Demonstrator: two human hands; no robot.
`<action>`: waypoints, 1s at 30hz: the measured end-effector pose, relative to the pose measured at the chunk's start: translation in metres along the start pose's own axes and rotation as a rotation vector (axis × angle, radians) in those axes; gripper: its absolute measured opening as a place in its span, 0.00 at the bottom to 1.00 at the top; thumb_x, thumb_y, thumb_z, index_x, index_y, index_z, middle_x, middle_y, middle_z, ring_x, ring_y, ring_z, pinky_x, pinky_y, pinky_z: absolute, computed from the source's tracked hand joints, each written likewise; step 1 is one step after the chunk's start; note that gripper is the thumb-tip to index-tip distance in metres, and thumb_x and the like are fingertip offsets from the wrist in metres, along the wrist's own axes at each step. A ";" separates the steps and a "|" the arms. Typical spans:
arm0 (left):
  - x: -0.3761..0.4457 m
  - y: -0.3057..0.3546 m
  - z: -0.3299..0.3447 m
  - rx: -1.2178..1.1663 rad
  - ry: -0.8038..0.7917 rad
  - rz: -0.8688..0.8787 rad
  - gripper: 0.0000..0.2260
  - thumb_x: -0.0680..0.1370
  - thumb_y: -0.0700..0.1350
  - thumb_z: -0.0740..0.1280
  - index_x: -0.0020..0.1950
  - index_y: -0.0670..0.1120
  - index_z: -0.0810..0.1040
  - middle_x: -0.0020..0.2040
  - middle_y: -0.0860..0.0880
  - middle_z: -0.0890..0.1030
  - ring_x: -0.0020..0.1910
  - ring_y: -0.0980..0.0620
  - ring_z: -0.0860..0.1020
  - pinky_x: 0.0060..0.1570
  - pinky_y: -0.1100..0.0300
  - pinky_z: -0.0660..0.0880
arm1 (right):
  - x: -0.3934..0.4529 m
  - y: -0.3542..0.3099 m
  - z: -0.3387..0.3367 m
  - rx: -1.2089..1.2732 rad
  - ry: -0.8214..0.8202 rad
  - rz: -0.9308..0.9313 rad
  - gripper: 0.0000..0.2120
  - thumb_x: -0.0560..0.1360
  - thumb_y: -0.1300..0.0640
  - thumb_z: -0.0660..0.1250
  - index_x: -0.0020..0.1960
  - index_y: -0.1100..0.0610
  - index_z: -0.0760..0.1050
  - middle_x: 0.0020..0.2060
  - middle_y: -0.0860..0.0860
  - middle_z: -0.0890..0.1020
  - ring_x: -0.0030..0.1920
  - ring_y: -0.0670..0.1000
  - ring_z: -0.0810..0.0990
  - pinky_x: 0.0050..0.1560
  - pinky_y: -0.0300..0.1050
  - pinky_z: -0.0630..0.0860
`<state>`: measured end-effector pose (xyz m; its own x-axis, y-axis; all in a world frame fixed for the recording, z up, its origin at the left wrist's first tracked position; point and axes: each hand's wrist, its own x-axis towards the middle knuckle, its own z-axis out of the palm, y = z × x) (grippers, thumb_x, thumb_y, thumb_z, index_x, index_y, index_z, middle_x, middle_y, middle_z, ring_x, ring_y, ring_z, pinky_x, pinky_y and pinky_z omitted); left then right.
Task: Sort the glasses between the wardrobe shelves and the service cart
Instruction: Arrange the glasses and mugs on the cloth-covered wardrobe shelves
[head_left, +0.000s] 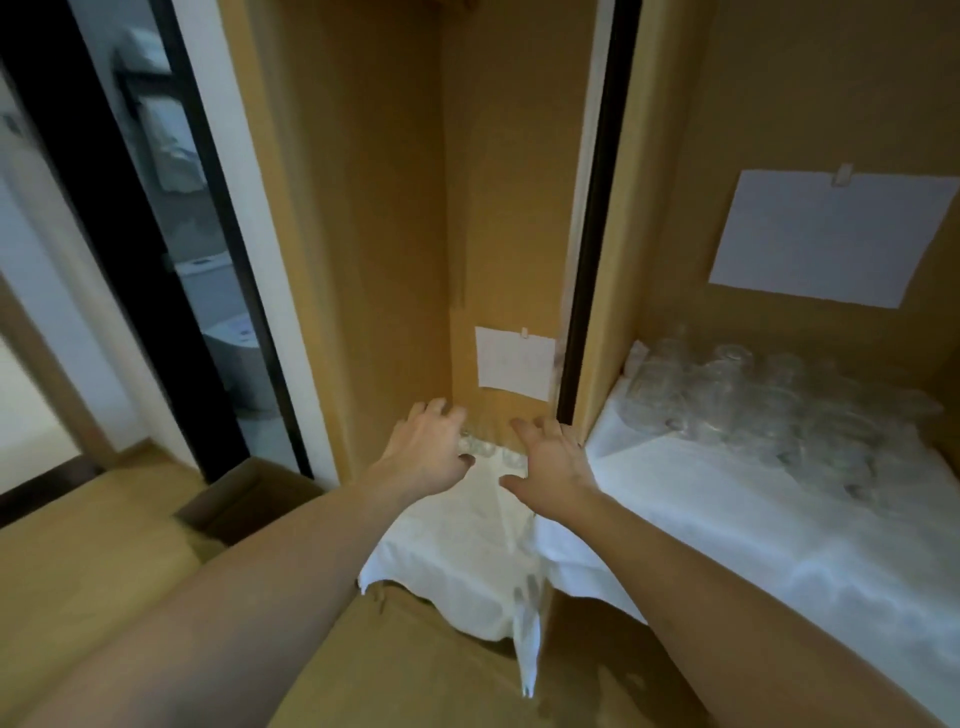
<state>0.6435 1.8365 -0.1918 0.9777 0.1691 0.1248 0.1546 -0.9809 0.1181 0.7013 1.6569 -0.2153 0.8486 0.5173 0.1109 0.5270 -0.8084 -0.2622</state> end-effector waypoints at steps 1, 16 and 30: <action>-0.001 -0.015 0.001 -0.006 -0.005 -0.006 0.31 0.77 0.58 0.69 0.77 0.50 0.65 0.75 0.44 0.67 0.72 0.40 0.66 0.67 0.44 0.71 | 0.004 -0.013 0.006 -0.003 -0.006 0.011 0.37 0.74 0.42 0.72 0.78 0.46 0.59 0.72 0.53 0.67 0.70 0.58 0.66 0.68 0.54 0.70; 0.040 -0.156 0.030 -0.065 -0.089 0.047 0.32 0.76 0.58 0.70 0.76 0.52 0.64 0.73 0.46 0.68 0.71 0.43 0.67 0.64 0.47 0.74 | 0.065 -0.100 0.079 -0.018 -0.151 0.169 0.39 0.75 0.39 0.70 0.80 0.46 0.57 0.77 0.54 0.62 0.75 0.60 0.62 0.72 0.56 0.66; 0.185 -0.197 0.088 -0.138 -0.168 0.028 0.30 0.75 0.56 0.71 0.74 0.50 0.67 0.70 0.46 0.72 0.68 0.43 0.70 0.60 0.50 0.73 | 0.223 -0.072 0.140 0.071 -0.240 0.268 0.38 0.75 0.41 0.71 0.79 0.47 0.58 0.74 0.54 0.64 0.73 0.59 0.64 0.69 0.53 0.69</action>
<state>0.8069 2.0521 -0.2786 0.9931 0.1123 -0.0350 0.1175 -0.9606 0.2519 0.8465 1.8696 -0.3058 0.9166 0.3480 -0.1968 0.2759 -0.9068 -0.3186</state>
